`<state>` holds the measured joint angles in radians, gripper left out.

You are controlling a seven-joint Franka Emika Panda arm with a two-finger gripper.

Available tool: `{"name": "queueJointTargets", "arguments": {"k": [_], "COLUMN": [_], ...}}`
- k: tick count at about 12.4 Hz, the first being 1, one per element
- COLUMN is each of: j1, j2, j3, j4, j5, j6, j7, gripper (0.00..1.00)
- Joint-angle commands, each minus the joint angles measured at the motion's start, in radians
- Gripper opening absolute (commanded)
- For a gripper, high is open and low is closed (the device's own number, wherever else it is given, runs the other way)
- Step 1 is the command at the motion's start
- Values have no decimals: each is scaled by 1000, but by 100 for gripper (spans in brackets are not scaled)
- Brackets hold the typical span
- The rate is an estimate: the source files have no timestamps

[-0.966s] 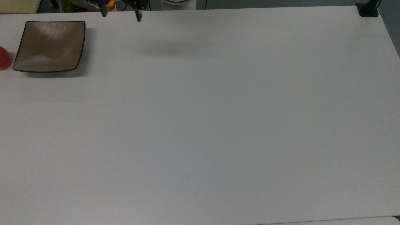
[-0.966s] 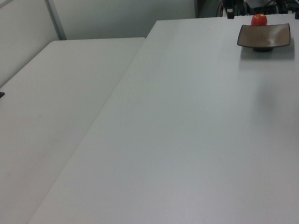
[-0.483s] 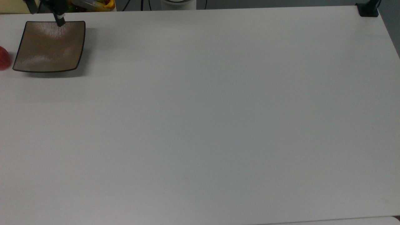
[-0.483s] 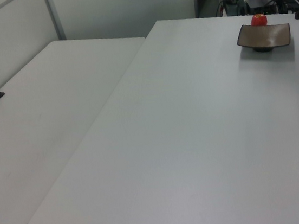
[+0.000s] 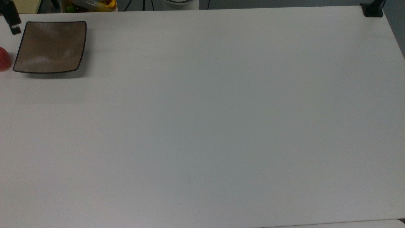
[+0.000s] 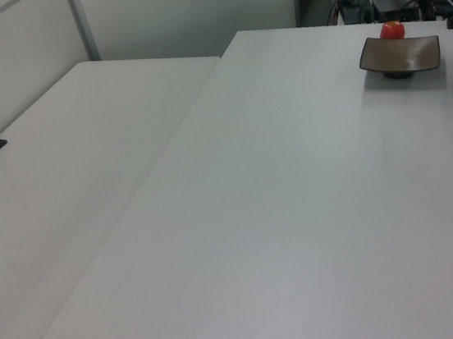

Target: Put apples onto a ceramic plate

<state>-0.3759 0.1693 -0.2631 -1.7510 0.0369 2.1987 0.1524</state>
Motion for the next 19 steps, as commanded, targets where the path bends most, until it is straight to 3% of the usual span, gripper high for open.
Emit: {"name": "queueJointTargets", "arguments": {"k": [1, 4, 8, 12, 19], "j1": [-52, -84, -130, -144, -138], "j2": [103, 167, 251, 311, 378], "j3": [-2, -10, -11, -11, -11], "j4": [19, 21, 39, 42, 85], "j5": [15, 14, 14, 14, 1], "j6": [158, 254, 317, 397, 404], "j7": [247, 419, 426, 424, 421], "gripper": [100, 100, 100, 100, 100]}}
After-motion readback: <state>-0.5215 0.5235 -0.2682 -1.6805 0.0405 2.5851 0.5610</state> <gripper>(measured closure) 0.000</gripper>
